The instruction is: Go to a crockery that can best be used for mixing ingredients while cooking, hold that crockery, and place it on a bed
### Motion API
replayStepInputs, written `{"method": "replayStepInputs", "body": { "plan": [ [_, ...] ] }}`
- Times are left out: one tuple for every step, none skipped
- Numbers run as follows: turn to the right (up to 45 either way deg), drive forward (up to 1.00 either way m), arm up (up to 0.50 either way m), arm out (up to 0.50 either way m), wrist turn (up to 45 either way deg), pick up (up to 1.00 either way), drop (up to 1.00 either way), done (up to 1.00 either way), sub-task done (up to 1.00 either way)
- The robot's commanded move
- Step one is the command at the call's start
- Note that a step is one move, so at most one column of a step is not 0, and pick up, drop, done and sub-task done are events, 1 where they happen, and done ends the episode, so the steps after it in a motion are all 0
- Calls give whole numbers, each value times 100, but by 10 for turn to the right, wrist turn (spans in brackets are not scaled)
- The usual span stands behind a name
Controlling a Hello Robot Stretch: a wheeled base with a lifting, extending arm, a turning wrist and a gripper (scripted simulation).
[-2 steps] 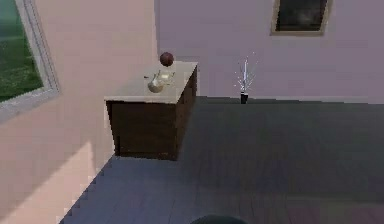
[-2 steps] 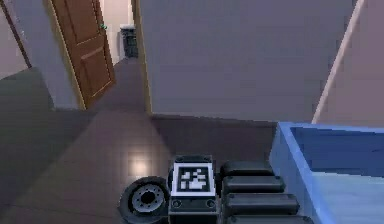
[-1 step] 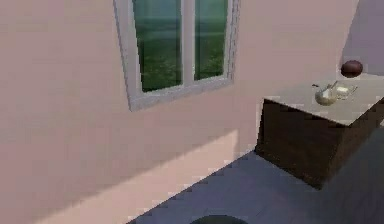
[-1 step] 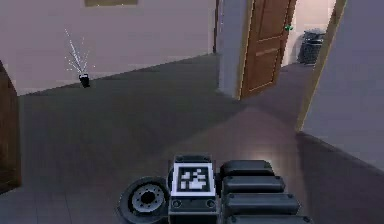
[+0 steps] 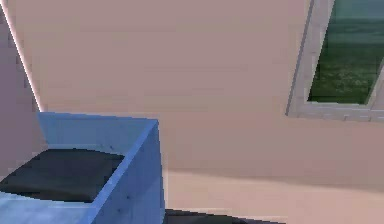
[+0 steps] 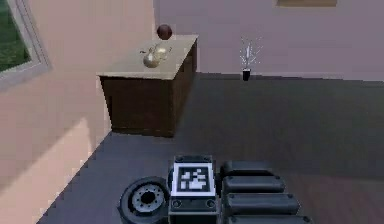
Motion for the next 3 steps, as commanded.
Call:
{"method": "replayStepInputs", "body": {
  "plan": [
    [-180, 0, 0, 0, 0, 0, 0, 0, 0],
    [0, 10, 0, 0, 0, 0, 0, 0, 0],
    [450, 0, 0, 0, 0, 0, 0, 0, 0]
  ]
}}
